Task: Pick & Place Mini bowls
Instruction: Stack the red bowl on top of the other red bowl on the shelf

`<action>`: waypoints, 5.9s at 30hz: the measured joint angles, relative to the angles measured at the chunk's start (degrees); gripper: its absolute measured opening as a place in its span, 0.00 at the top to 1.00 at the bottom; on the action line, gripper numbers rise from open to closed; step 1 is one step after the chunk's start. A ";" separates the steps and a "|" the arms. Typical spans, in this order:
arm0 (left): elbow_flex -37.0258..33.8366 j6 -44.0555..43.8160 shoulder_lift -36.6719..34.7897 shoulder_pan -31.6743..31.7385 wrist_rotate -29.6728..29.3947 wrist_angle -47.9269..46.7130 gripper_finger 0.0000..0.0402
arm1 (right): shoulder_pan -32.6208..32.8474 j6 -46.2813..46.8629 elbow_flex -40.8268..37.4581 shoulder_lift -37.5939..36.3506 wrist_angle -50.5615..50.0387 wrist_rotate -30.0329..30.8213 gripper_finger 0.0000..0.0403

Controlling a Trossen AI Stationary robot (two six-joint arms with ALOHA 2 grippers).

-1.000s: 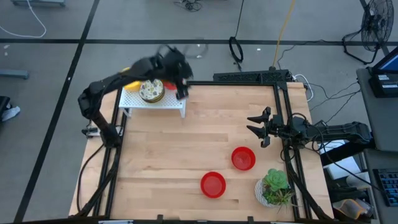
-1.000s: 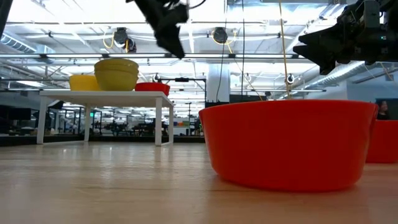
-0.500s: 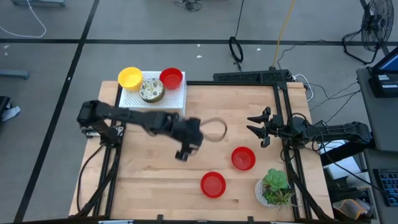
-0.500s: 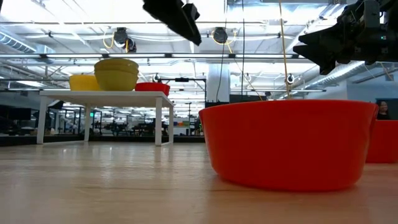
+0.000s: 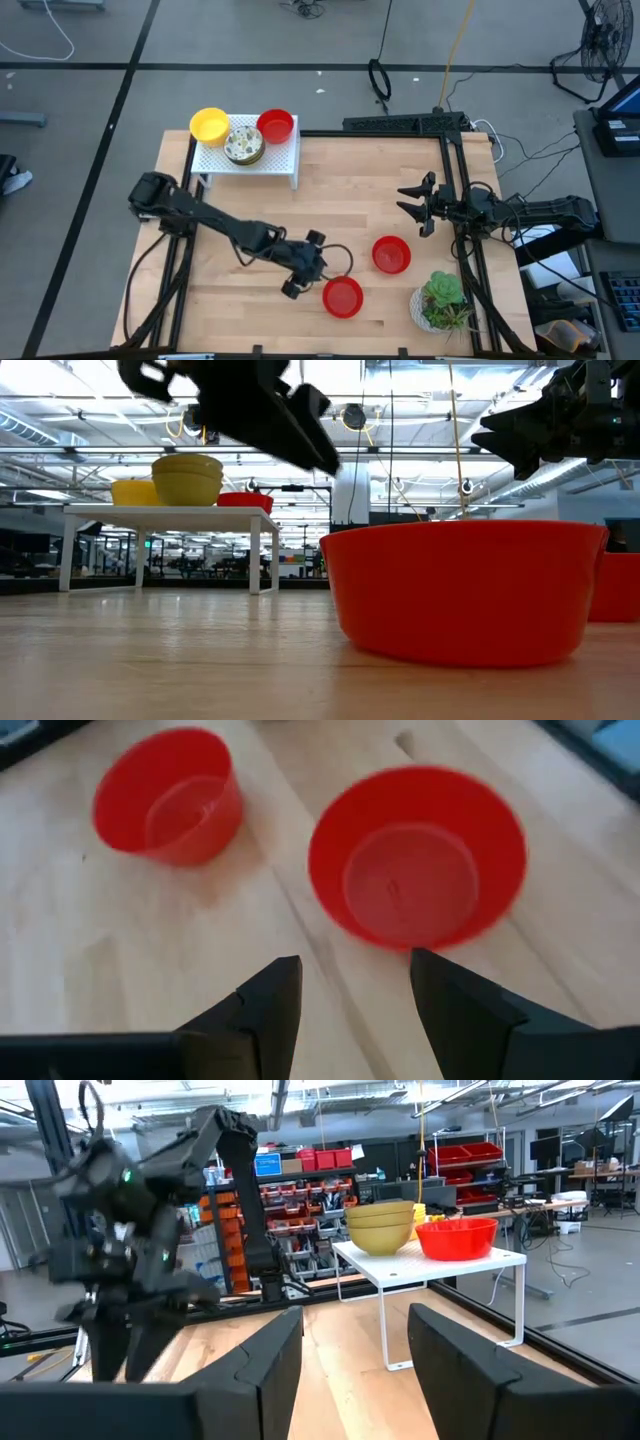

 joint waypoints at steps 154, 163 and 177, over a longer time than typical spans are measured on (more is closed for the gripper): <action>8.97 12.10 4.21 20.35 0.21 1.99 0.43 | 0.00 0.00 0.02 0.61 -1.77 -0.02 0.58; 8.96 10.81 7.73 13.34 0.35 9.11 0.43 | 0.00 0.00 0.01 0.62 -1.77 0.00 0.58; 22.45 9.78 20.21 7.24 0.46 7.26 0.43 | 0.00 0.00 0.02 0.79 -1.88 -0.02 0.58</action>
